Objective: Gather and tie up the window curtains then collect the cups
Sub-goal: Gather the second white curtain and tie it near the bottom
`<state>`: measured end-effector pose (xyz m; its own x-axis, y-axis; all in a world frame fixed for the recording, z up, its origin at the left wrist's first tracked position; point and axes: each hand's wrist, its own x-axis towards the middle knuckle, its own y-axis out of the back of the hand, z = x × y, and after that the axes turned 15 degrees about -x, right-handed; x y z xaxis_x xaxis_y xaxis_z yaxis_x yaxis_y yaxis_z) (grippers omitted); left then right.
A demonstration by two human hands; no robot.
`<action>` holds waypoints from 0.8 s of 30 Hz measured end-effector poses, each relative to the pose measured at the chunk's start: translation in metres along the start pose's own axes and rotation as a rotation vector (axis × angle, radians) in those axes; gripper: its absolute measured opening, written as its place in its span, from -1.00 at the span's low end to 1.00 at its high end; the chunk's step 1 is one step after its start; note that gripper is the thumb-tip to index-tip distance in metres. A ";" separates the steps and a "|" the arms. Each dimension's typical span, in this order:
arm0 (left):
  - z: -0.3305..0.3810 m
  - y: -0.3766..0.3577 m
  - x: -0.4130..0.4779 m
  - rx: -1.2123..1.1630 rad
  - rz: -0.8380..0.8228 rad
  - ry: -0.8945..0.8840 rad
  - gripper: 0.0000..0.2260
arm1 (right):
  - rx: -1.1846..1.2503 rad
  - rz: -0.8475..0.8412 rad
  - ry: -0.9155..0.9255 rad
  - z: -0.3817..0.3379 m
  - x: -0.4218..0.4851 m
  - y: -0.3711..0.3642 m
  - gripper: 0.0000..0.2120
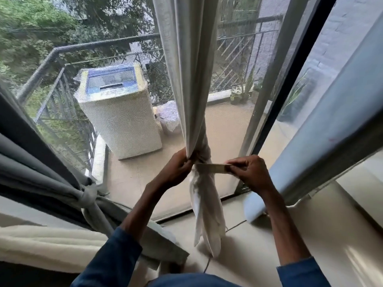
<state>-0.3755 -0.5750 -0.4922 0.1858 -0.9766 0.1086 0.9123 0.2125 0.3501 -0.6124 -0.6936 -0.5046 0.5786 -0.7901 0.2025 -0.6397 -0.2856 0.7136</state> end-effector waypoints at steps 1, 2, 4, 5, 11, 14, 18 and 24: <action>-0.002 0.000 0.000 -0.017 0.007 0.004 -0.61 | -0.003 -0.012 -0.003 0.001 -0.002 -0.003 -0.90; -0.004 0.000 -0.001 -0.029 0.014 0.003 -0.61 | -0.005 -0.019 -0.005 0.002 -0.005 -0.007 -0.90; -0.001 -0.001 -0.003 -0.052 0.021 -0.014 -0.63 | 0.006 -0.033 -0.024 0.005 -0.010 -0.014 -0.89; 0.002 -0.003 -0.004 -0.062 0.019 -0.028 -0.64 | 0.017 -0.040 -0.039 0.006 -0.012 -0.017 -0.89; 0.018 -0.014 -0.019 -0.147 0.011 -0.046 -0.53 | 0.012 -0.006 -0.107 0.002 -0.009 -0.018 -0.97; 0.013 -0.018 -0.023 -0.197 -0.023 -0.026 -0.55 | -0.034 0.018 -0.084 -0.005 -0.003 -0.013 -0.96; 0.005 -0.022 -0.026 -0.213 -0.094 -0.016 -0.81 | -0.119 0.025 -0.037 -0.011 0.004 -0.014 -0.93; 0.000 -0.018 -0.032 -0.255 -0.059 -0.038 -0.83 | -0.209 -0.041 -0.002 -0.020 0.015 -0.011 -0.91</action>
<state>-0.3980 -0.5475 -0.5017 0.1196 -0.9841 0.1314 0.9846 0.1346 0.1115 -0.5864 -0.6916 -0.4963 0.6005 -0.7814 0.1696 -0.4970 -0.1987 0.8447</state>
